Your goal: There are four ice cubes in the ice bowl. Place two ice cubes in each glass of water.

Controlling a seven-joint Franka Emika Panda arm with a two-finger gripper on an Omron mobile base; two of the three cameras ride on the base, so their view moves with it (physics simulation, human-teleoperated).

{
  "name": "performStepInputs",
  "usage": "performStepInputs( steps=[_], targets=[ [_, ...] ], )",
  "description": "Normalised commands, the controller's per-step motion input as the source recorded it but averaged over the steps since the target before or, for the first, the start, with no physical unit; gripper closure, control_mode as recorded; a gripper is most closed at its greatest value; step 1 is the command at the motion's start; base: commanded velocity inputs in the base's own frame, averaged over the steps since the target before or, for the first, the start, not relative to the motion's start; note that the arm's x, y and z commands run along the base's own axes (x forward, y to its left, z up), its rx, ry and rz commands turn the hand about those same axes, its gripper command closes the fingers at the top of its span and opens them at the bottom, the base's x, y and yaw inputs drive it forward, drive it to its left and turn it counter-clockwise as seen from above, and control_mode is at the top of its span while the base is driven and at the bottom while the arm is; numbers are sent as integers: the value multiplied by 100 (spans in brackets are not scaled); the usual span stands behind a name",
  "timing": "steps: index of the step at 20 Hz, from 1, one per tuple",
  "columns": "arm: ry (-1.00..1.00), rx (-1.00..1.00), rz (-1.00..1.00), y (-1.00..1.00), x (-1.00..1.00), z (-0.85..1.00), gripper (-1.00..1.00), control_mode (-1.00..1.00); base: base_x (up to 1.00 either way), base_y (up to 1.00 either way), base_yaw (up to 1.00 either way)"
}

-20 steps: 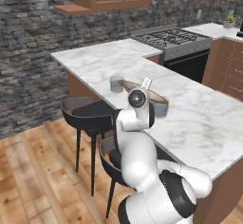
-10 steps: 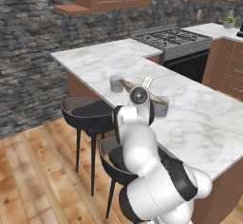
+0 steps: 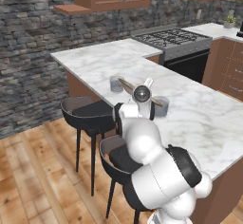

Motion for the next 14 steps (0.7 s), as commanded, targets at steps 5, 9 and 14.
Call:
performStepInputs(
  steps=[5,9,14],
  targets=[
    [0,16,-14,29,27,0,100,-100,0,0,0],
    [-1,13,-13,25,22,1,100,-100,0,0,0],
    [-2,12,-11,27,8,3,100,-100,0,0,0]
  ],
)
